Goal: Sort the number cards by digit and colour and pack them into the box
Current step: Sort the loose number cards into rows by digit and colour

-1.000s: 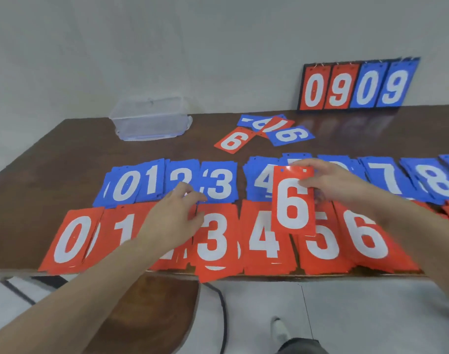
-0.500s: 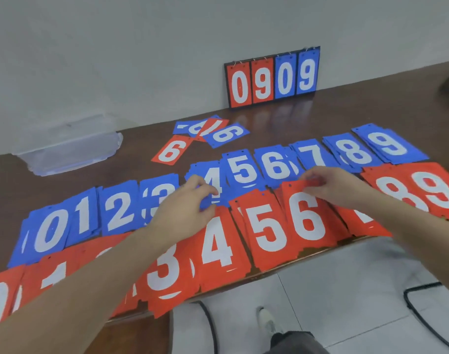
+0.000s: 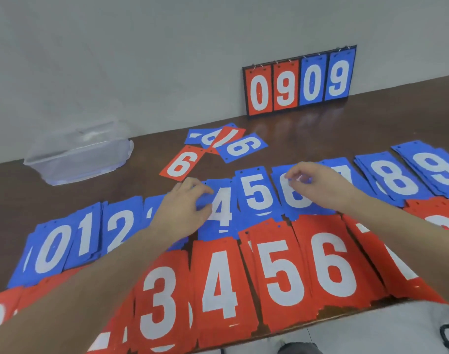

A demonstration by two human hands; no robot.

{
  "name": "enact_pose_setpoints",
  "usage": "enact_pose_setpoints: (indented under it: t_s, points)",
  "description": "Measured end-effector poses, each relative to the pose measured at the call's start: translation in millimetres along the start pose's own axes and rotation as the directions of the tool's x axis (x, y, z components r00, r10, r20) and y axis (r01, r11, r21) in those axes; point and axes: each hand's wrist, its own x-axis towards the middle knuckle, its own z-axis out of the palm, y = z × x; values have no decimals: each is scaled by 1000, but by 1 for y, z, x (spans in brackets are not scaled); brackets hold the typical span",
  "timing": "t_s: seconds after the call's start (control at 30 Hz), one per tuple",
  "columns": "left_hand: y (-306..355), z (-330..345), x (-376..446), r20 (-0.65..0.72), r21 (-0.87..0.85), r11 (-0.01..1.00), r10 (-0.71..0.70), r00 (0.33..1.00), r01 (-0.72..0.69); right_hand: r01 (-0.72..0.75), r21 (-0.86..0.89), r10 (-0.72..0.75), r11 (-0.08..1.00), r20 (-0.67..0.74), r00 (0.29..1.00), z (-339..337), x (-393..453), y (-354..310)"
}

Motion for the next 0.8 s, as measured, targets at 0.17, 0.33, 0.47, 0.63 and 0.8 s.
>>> enact_pose_setpoints:
  t_s: [0.17, 0.33, 0.47, 0.63, 0.8]
  points:
    - [-24, -3, 26, -45, -80, 976, -204, 978, 200, 102, 61, -106, 993, 68, 992, 14, 64, -10]
    - [-44, 0, 59, -59, -97, 895, -441, 896, 435, 151, -7, -149, 988, 134, 980, 33, 124, -16]
    - [-62, 3, 86, -112, -64, 839, -544, 831, 541, 163, -230, -132, 959, 147, 980, 50, 162, -20]
    - [-71, 4, 113, -84, -2, 781, -623, 778, 625, 111, -329, -60, 938, 160, 985, 70, 190, -28]
    - [-71, 4, 124, -31, 60, 769, -636, 771, 637, 101, -507, -8, 856, 182, 983, 90, 196, -27]
